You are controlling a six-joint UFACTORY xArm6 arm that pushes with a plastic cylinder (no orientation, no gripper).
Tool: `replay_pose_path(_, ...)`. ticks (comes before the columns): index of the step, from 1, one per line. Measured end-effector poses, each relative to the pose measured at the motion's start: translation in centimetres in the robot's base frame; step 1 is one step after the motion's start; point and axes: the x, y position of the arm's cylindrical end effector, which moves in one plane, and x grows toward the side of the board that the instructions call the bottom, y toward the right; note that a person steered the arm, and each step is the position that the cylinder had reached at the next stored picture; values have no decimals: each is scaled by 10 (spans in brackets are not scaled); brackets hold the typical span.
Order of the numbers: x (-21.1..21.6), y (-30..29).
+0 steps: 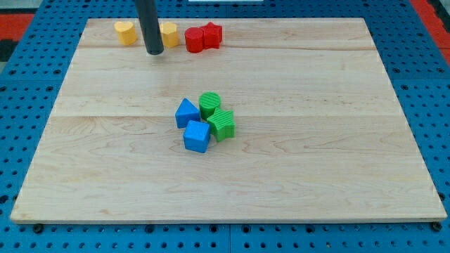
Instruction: Push red star slightly down
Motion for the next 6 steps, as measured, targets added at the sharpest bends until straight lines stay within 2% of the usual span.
replay_pose_path(1, 10, 34)
replay_pose_path(3, 50, 148)
replay_pose_path(4, 20, 213)
replay_pose_path(5, -46, 231)
replay_pose_path(6, -60, 188)
